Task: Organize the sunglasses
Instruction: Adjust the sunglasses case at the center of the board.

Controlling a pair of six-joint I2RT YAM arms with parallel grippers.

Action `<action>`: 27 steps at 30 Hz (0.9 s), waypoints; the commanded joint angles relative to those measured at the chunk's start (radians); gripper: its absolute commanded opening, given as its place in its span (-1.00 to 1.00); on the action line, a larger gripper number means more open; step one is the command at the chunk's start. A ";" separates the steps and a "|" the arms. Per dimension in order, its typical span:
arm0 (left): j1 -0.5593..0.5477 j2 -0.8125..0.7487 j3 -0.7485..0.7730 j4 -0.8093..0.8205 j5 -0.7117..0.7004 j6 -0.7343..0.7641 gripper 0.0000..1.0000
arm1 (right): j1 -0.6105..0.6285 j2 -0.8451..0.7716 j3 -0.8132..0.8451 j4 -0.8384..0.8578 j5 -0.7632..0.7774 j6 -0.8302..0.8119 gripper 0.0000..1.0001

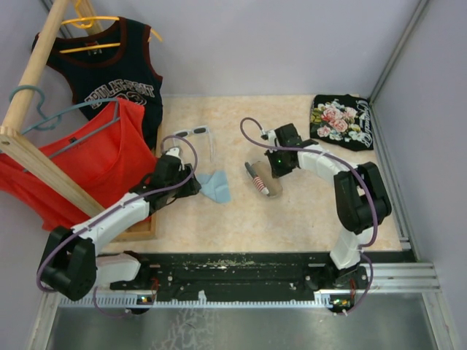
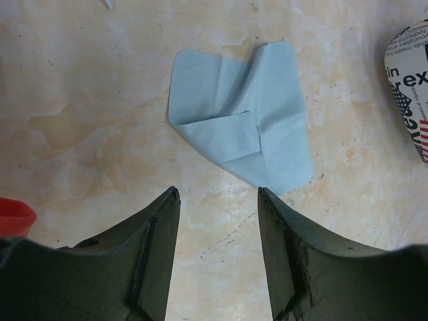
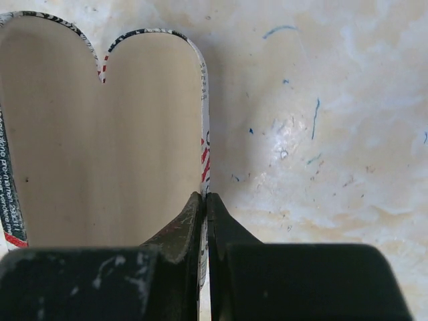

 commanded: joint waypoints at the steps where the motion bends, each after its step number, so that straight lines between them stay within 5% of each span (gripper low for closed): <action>1: 0.006 -0.028 -0.006 0.006 0.029 0.018 0.12 | 0.018 0.009 0.091 -0.025 -0.061 -0.166 -0.99; 13: 0.006 -0.061 -0.028 0.009 0.042 0.017 0.13 | 0.033 0.028 0.101 -0.005 -0.068 -0.234 -1.00; 22: 0.005 -0.072 -0.025 0.008 0.048 0.021 0.13 | 0.032 0.046 0.030 0.126 -0.043 0.060 -1.00; 27: 0.006 -0.089 -0.023 -0.002 0.057 0.025 0.14 | 0.039 0.047 0.023 0.126 -0.097 -0.080 -1.00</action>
